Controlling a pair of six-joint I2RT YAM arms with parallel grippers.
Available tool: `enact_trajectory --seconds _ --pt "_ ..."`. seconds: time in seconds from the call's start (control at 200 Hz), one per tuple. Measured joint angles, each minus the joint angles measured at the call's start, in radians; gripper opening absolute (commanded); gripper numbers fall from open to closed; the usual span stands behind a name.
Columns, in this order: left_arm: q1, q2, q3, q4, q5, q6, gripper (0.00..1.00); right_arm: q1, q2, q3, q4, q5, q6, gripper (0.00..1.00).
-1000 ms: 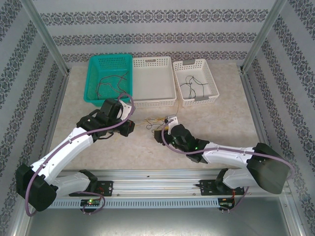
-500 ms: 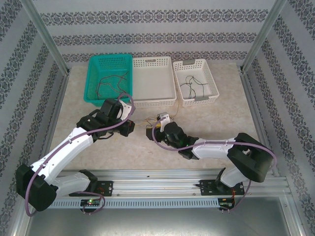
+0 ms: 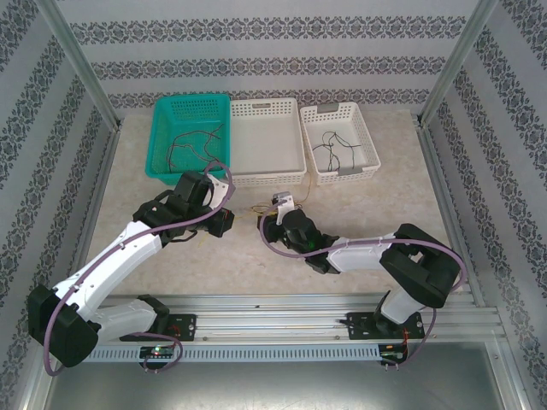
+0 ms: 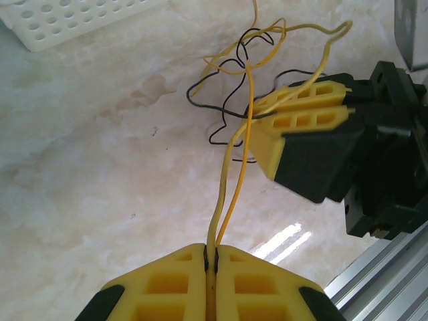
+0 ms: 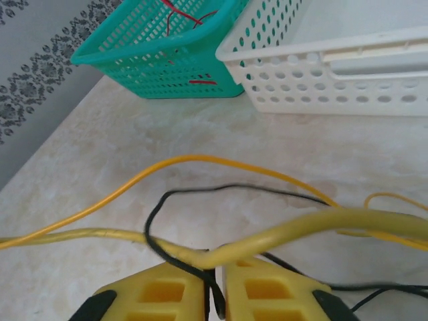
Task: Untangle the cables
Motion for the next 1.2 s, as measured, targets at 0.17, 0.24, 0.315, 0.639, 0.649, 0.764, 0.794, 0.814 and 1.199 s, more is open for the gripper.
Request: enact_trajectory --seconds 0.17,0.24,0.315,0.639,0.649,0.764,0.794,0.814,1.199 --pt "0.000 0.000 0.000 0.000 0.002 0.000 0.00 0.000 -0.029 -0.011 0.001 0.010 -0.001 0.00" --pt "0.000 0.000 0.000 0.000 0.002 0.000 0.00 -0.003 -0.052 -0.032 0.003 0.009 -0.001 0.00" --pt "0.000 0.000 0.000 0.000 0.002 0.000 0.00 -0.007 -0.082 -0.064 0.004 0.009 -0.001 0.00" --pt "0.000 0.000 0.000 -0.001 -0.040 0.000 0.00 -0.032 -0.410 -0.288 -0.092 0.051 0.000 0.00" --pt "0.000 0.000 0.000 -0.001 -0.044 0.000 0.00 -0.034 -0.433 -0.298 -0.103 0.056 0.000 0.00" --pt "0.000 0.002 0.000 -0.002 -0.087 0.000 0.00 -0.070 -0.702 -0.364 -0.274 0.108 0.001 0.00" --pt "0.000 0.002 0.000 -0.003 -0.100 0.000 0.00 -0.084 -0.790 -0.370 -0.338 0.124 0.001 0.00" --pt "0.000 0.003 0.000 -0.004 -0.108 0.000 0.00 -0.092 -0.834 -0.371 -0.372 0.132 0.002 0.00" --pt "0.000 0.014 0.002 -0.034 -0.225 0.002 0.00 -0.375 -1.315 -0.179 -1.087 0.184 -0.005 0.00"
